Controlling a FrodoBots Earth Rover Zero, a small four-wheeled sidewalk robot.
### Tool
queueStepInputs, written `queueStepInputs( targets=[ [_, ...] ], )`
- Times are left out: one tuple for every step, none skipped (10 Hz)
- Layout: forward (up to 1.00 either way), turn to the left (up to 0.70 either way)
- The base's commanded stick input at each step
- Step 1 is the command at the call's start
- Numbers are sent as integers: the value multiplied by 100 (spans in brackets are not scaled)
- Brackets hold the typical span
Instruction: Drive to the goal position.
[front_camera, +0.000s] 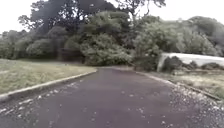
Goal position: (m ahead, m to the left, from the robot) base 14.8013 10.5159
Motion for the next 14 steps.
queueStepInputs(
  targets=[
    [69, 0],
    [69, 0],
    [69, 0],
    [69, 0],
    [69, 0],
    [69, 0],
    [69, 0],
    [69, 0],
    [69, 0],
    [69, 0],
    [69, 0],
    [69, 0],
    [69, 0],
    [69, 0]
  ],
)
